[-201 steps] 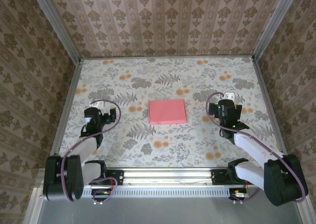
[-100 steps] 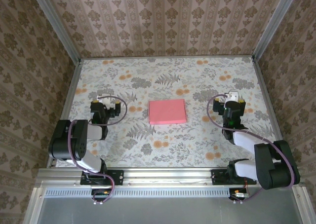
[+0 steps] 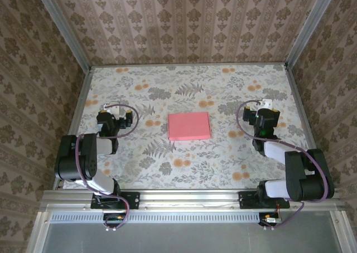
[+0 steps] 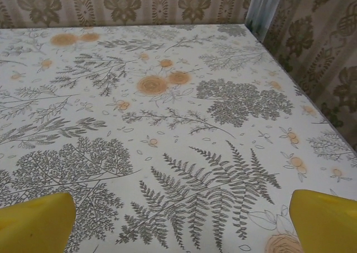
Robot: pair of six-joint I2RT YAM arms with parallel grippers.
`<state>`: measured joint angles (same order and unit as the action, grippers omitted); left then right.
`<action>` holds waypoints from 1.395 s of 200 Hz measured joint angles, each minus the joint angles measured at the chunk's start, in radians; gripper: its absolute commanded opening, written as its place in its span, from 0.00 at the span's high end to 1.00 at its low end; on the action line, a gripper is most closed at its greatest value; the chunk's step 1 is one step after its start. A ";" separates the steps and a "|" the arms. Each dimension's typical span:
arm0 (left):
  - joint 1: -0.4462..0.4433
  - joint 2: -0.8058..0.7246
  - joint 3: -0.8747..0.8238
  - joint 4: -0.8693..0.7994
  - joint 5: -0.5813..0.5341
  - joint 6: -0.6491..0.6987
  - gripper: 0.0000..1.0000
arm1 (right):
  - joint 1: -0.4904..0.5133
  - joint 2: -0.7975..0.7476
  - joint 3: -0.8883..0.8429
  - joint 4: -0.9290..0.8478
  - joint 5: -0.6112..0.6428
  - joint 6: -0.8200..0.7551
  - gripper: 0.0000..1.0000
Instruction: Fold the paper box
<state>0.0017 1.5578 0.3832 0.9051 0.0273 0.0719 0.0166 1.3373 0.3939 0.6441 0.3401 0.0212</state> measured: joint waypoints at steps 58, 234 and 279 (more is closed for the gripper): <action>0.000 0.000 0.000 0.000 0.003 0.000 0.00 | -0.006 -0.034 -0.031 0.015 -0.071 0.006 0.00; 0.000 0.000 0.000 0.000 0.003 0.000 0.00 | -0.006 0.193 -0.027 0.239 -0.297 0.005 0.00; 0.000 0.000 0.000 0.000 0.003 0.000 0.00 | -0.006 0.193 -0.003 0.218 -0.297 0.005 0.00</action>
<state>0.0013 1.5578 0.3832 0.9051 0.0307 0.0715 0.0101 1.5299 0.3912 0.8623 0.0433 0.0257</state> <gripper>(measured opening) 0.997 0.999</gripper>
